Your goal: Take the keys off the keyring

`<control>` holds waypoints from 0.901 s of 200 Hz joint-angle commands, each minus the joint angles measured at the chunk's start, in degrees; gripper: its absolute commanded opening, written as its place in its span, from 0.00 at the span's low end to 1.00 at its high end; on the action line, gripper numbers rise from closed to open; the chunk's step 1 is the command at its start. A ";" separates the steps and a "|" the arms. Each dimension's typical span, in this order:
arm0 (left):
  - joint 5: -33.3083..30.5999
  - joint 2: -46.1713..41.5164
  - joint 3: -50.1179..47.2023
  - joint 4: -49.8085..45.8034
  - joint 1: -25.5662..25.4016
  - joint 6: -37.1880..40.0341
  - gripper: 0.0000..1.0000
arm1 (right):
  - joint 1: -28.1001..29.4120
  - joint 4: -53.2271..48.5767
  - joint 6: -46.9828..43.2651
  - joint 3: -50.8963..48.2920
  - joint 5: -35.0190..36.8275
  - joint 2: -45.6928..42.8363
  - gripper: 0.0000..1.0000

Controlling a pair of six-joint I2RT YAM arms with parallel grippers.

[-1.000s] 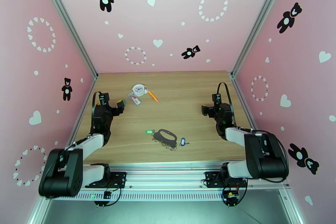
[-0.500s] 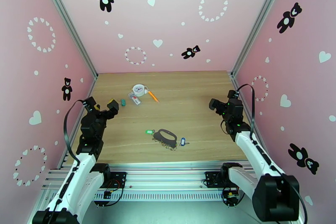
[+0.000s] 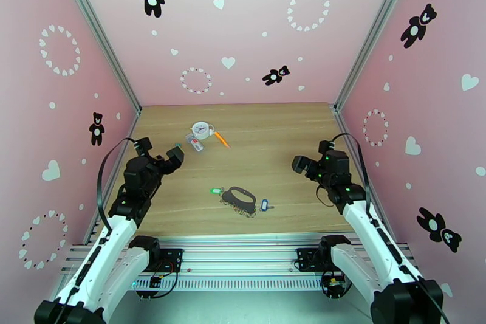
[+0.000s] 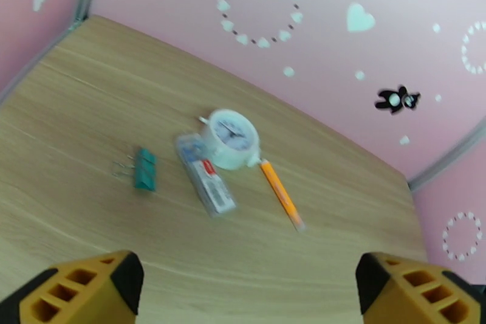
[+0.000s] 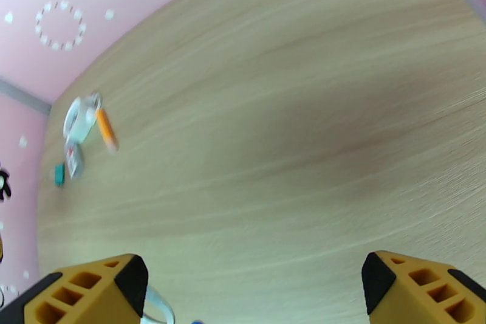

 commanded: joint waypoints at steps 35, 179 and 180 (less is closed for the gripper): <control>-4.54 7.97 6.55 -8.35 -24.12 6.82 0.99 | 10.62 -11.53 6.14 3.22 -2.98 2.45 0.99; 8.62 44.36 23.48 -8.28 -45.64 20.37 0.75 | 9.94 -24.89 3.92 0.30 -11.52 -5.41 0.99; 8.57 44.53 23.58 -8.26 -45.77 20.45 0.75 | 9.85 -24.98 3.84 0.30 -11.54 -5.46 0.99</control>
